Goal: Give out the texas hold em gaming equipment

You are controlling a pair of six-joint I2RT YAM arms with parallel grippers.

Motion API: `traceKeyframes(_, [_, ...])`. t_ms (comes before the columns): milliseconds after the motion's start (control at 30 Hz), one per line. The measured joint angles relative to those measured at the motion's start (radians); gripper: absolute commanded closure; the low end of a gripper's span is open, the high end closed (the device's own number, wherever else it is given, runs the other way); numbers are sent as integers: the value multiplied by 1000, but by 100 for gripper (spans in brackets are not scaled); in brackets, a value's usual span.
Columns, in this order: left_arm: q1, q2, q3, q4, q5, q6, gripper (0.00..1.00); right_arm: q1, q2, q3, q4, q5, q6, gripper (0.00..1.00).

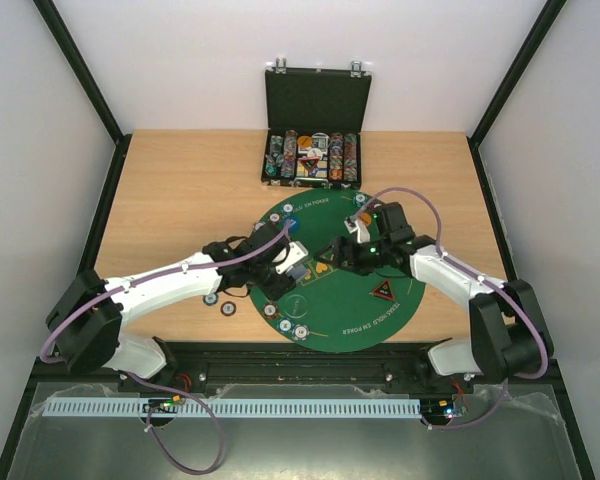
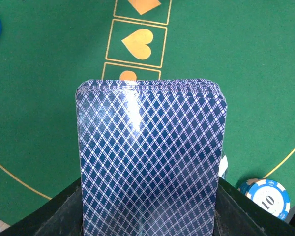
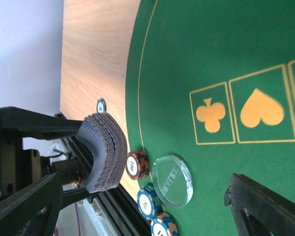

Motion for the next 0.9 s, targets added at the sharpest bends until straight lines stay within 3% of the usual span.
traceKeyframes(767, [-34,-2,-5,2,13,22,42,148,230,65,25,-57,-18,17])
traceKeyframes(900, [-36,-2,-5,2,12,23,42,154,251,84,23,-58,-35,23])
